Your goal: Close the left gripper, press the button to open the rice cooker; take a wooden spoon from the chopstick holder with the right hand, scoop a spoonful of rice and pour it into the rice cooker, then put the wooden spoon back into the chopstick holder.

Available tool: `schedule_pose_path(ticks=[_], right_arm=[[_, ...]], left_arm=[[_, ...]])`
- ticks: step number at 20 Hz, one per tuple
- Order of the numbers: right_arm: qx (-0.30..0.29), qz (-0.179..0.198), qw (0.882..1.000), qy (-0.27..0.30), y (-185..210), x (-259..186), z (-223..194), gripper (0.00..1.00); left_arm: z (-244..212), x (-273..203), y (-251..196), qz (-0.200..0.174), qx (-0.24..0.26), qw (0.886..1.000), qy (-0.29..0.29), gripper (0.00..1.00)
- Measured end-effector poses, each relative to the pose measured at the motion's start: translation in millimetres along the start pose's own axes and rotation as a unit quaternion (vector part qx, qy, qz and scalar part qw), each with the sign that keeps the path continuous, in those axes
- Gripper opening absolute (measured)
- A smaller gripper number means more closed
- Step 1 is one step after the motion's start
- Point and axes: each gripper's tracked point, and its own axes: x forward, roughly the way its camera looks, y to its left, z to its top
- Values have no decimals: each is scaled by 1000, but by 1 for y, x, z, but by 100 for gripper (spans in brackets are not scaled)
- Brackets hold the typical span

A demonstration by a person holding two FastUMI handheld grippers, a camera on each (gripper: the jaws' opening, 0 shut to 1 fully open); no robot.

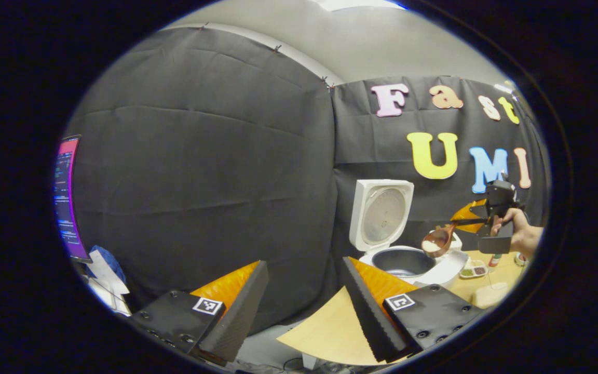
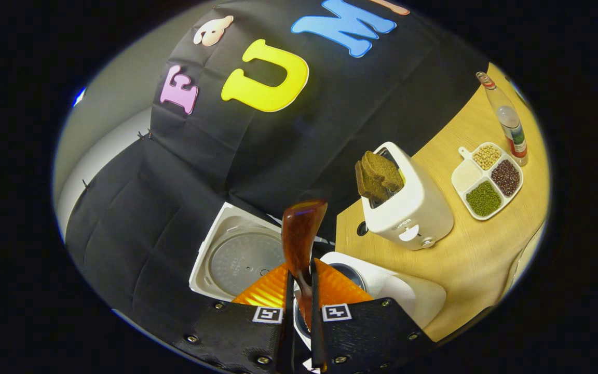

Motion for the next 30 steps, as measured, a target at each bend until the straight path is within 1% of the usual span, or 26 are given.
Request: schedule_pose_path(ticks=[2, 3, 4, 6, 10, 13, 14, 15, 17, 19, 21, 23, 26, 28, 29, 30], right_arm=[[-24, -3, 1000, -1, 4, 18, -6, 13], [-40, -4, 999, 2, 6, 27, -10, 13], [-54, -4, 999, 5, 8, 37, -14, 13], [-80, -6, 997, 11, 14, 53, -22, 13], [-137, -16, 990, 26, 19, 72, -35, 13], [-215, -29, 976, 30, 15, 79, -38, 13], [-238, -29, 970, 29, 15, 80, -38, 13], [-257, -26, 966, 29, 18, 80, -40, 13], [-296, -23, 955, 24, 21, 77, -41, 13], [-336, -25, 941, 21, 26, 72, -40, 13], [-379, -23, 925, 15, 32, 69, -38, 13], [-428, -23, 903, 0, 39, 65, -34, 13], [-503, -27, 864, -24, 51, 59, -28, 13], [-540, -29, 840, -32, 53, 57, -29, 13], [-554, -30, 832, -31, 52, 57, -30, 13], [-562, -32, 826, -32, 49, 58, -31, 13]], left_arm=[[-6, -1, 4, 5, -1, 1000, 6, 98], [-9, -1, 6, 6, -1, 1000, 9, 100], [-12, -2, 9, 9, -1, 1000, 13, 98], [-17, -3, 16, 19, -2, 1000, 22, 98], [-25, -4, 24, 31, -5, 999, 34, 98], [-26, -2, 27, 37, -3, 999, 37, 98], [-28, -2, 26, 37, -5, 999, 38, 100], [-28, -1, 25, 37, -5, 999, 39, 98], [-28, 1, 23, 35, -2, 999, 41, 98], [-32, 4, 18, 32, -1, 998, 47, 98], [-29, 8, 14, 26, -3, 999, 46, 98], [-24, 11, 10, 22, 0, 999, 41, 98], [-21, 15, 6, 15, 2, 999, 35, 98], [-21, 17, 3, 12, 4, 999, 36, 98], [-22, 17, 3, 11, 4, 999, 36, 98], [-22, 15, 4, 11, 5, 999, 37, 98]])
